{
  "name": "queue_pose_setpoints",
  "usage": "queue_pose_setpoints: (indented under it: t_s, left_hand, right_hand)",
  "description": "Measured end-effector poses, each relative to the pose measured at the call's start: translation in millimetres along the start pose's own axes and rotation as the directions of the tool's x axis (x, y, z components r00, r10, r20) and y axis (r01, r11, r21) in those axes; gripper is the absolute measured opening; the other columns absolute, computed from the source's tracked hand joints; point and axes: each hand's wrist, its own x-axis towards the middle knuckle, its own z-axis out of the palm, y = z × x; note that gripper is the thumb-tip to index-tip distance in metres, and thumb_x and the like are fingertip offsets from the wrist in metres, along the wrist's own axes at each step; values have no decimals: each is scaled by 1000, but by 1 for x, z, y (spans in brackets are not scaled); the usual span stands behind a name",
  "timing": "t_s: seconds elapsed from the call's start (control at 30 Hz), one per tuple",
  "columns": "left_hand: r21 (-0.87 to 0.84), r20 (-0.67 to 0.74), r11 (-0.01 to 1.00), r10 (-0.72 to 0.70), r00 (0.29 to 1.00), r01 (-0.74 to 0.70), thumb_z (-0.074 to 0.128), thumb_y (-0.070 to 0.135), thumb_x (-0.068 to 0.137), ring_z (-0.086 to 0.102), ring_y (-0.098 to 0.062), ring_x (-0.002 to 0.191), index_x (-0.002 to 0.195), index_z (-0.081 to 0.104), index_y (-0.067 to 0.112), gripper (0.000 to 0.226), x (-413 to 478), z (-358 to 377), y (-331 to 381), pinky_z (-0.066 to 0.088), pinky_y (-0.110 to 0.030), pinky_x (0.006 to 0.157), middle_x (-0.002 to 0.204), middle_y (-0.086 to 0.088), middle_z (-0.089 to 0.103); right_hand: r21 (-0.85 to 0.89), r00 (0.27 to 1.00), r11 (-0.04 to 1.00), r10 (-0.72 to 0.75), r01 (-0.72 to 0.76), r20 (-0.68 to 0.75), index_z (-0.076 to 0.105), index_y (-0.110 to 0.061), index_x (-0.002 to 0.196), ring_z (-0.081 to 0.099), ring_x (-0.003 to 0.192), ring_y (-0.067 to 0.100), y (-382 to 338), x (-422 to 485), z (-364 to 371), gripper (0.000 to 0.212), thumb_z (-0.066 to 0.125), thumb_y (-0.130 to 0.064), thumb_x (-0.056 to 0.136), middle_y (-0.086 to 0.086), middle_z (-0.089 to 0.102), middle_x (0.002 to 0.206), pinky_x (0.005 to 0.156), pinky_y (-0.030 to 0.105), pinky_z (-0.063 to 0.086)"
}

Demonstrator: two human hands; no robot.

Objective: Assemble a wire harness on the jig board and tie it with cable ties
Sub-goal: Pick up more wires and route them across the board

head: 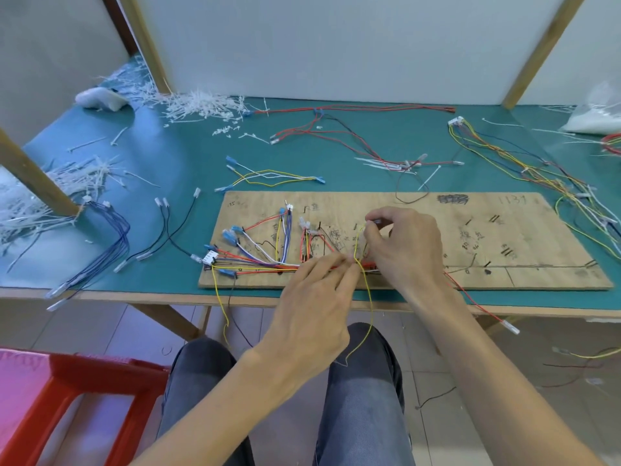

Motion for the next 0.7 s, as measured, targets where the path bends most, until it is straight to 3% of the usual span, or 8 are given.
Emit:
queue_pose_setpoints:
  t_s: [0.17, 0.27, 0.37, 0.43, 0.57, 0.7]
  left_hand:
    - [-60, 4, 998, -8, 1000, 8, 63, 6, 71, 47, -20, 138, 142, 53, 7, 72, -1, -2, -1, 27, -30, 119, 136, -1, 66]
    - [-139, -43, 990, -40, 998, 34, 61, 7, 74, 49, -17, 127, 141, 53, 10, 67, -1, -4, 0, 35, -31, 112, 126, -1, 69]
    - [-369, -88, 920, -176, 980, 133, 50, 15, 91, 51, -13, 108, 135, 50, 25, 45, 12, -9, -1, 47, -36, 93, 106, 8, 64]
    - [-500, -72, 830, -325, 943, 248, 50, 30, 102, 56, -13, 105, 126, 52, 32, 24, 30, -10, -3, 49, -39, 89, 92, 13, 60]
    - [-411, -113, 851, -405, 907, 328, 64, 42, 97, 55, -17, 101, 108, 65, 34, 14, 65, -11, -7, 46, -33, 78, 76, 9, 60]
    - [-272, -98, 886, -413, 906, 375, 66, 38, 94, 60, -21, 101, 105, 75, 33, 15, 92, -10, -25, 51, -35, 82, 95, 1, 70]
  right_hand:
    - [-52, 1000, 998, -18, 19, 21, 82, -28, 99, 67, 101, 23, 0, 9, 10, 15, 69, -25, 92, -6, 78, 94, 86, 40, 56]
    - [-28, 999, 1000, -9, 10, 34, 82, -27, 100, 63, 105, 24, 1, 10, 18, 15, 69, -22, 93, -5, 77, 91, 87, 38, 53]
    - [61, 999, 998, 22, -24, 35, 81, -26, 99, 62, 104, 25, 4, 9, 21, 14, 70, -18, 94, -7, 76, 86, 86, 36, 50]
    - [142, 998, 988, 50, -53, 24, 80, -27, 97, 64, 102, 24, 7, 7, 21, 13, 72, -17, 93, -8, 75, 84, 89, 38, 50]
    - [199, 998, 978, 69, -67, -1, 79, -28, 96, 67, 103, 24, 9, 4, 25, 13, 73, -17, 93, -6, 77, 88, 92, 41, 51]
    - [195, 995, 979, 69, -54, -70, 80, -28, 97, 61, 100, 25, 11, 0, 30, 12, 72, -19, 94, -8, 76, 87, 81, 34, 43]
